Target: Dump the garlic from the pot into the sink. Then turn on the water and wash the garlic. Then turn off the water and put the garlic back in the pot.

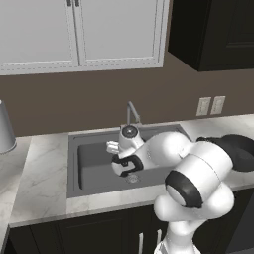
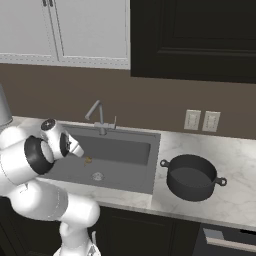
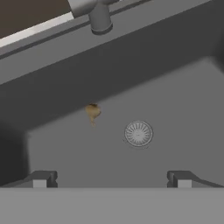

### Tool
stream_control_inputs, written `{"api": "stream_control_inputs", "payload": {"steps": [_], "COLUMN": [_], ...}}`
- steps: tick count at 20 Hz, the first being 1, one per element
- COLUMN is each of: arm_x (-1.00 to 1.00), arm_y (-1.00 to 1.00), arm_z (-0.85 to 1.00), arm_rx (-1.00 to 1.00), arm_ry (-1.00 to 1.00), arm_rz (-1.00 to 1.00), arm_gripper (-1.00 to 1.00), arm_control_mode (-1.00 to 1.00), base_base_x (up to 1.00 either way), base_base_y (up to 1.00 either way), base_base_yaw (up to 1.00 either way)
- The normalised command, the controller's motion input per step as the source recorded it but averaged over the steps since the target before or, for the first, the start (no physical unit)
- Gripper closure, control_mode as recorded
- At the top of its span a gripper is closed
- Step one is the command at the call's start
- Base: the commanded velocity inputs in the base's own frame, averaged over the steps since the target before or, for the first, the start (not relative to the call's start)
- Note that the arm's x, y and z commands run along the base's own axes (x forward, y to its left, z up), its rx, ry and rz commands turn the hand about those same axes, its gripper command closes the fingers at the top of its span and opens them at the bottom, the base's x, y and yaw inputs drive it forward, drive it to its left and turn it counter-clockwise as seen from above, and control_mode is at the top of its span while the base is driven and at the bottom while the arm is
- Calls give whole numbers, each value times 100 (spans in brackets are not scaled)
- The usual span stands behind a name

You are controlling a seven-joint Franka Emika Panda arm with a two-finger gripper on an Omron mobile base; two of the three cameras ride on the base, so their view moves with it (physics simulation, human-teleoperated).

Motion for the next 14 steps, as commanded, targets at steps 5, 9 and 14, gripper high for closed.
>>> {"api": "stream_control_inputs", "payload": {"steps": [5,9,14], "arm_x": [28,23,22], "arm_y": [0,0,0], "arm_z": [-26,-30,-30], "arm_rx": [0,-3,-3], "arm_ry": [11,8,4], "arm_rz": [0,0,0], "arm_gripper": [-100,-100,-100], "arm_control_mode": [-100,-100,-100], "base_base_x": [0,0,0], "base_base_y": [0,0,0], "base_base_yaw": [0,0,0]}}
